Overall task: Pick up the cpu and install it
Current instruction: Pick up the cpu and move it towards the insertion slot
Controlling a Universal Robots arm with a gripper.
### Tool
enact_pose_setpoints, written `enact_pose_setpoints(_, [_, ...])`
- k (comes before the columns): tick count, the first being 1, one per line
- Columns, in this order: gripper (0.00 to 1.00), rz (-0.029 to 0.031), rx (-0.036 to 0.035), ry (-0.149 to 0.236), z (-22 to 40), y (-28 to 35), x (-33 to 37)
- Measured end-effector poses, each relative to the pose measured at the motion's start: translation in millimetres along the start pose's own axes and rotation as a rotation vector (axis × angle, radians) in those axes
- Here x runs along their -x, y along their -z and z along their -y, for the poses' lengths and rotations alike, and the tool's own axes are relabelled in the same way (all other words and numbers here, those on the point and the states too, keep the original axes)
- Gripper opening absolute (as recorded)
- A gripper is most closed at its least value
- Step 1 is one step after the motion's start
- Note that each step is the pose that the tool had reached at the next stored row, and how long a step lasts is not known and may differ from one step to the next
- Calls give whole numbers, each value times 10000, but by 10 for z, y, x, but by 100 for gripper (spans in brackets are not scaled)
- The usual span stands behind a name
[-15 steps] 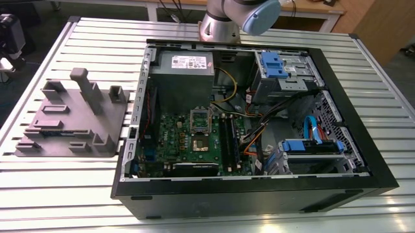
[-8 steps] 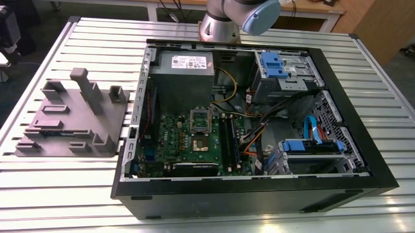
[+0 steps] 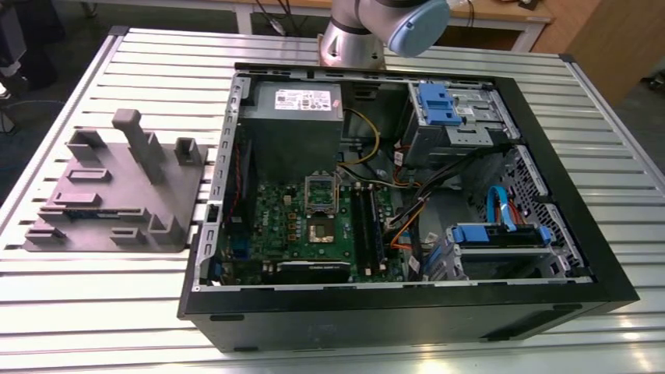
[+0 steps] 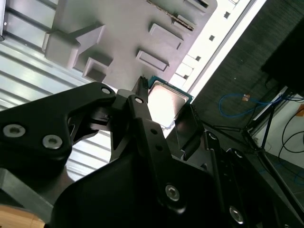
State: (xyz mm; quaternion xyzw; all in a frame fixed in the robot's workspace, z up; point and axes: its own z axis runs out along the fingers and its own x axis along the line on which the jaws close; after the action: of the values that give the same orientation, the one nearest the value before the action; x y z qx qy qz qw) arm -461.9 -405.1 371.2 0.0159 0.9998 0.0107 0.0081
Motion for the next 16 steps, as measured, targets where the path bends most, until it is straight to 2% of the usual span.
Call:
enact_pose_setpoints(3, [47, 1, 1, -1, -1, 31, 0])
enact_pose_setpoints(16, [47, 1, 6, 0, -1, 32, 21])
